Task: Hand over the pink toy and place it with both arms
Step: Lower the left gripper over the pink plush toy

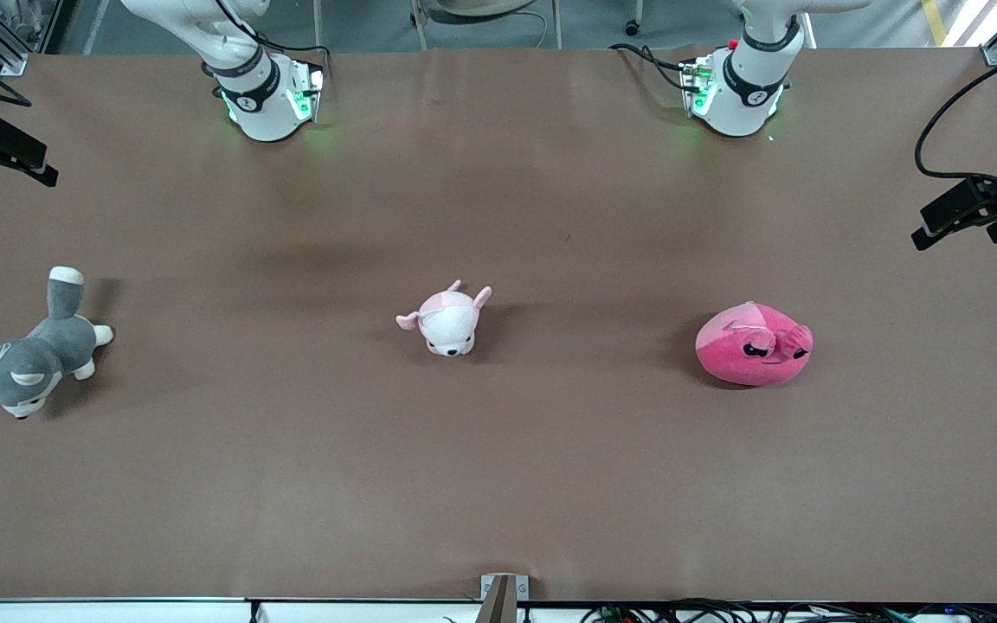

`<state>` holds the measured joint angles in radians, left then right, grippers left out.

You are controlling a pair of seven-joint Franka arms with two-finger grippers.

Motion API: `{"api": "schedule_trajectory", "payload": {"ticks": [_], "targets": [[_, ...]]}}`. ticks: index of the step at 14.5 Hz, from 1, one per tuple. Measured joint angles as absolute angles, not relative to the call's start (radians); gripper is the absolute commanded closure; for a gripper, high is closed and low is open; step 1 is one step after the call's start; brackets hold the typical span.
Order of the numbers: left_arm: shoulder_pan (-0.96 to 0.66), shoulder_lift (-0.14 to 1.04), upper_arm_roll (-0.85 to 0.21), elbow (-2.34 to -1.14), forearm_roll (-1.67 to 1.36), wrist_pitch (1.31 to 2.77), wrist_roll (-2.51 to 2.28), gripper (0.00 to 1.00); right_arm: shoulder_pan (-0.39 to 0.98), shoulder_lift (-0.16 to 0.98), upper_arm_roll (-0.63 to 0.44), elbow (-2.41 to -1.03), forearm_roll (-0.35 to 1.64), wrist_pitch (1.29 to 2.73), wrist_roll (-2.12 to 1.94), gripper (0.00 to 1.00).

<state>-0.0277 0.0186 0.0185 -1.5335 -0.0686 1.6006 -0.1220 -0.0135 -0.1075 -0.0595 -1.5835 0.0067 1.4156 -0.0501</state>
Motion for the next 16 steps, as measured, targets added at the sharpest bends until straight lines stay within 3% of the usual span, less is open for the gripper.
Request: {"api": "schedule_trajectory", "payload": {"ticks": [4, 10, 16], "targets": [[-0.026, 0.114, 0.021, -1.581, -0.051, 1.599, -0.122, 0.00, -0.016, -0.099, -0.063, -1.583, 0.007, 1.417, -0.049, 0.00], [-0.029, 0.314, 0.020, -1.602, -0.029, 1.724, -0.152, 0.00, -0.025, 0.003, -0.074, -1.589, 0.006, 1.460, -0.049, 0.00], [-0.043, 0.390, 0.007, -1.604, -0.073, 1.830, -0.266, 0.00, -0.053, 0.092, -0.076, -1.589, -0.006, 1.512, -0.050, 0.00]]}}
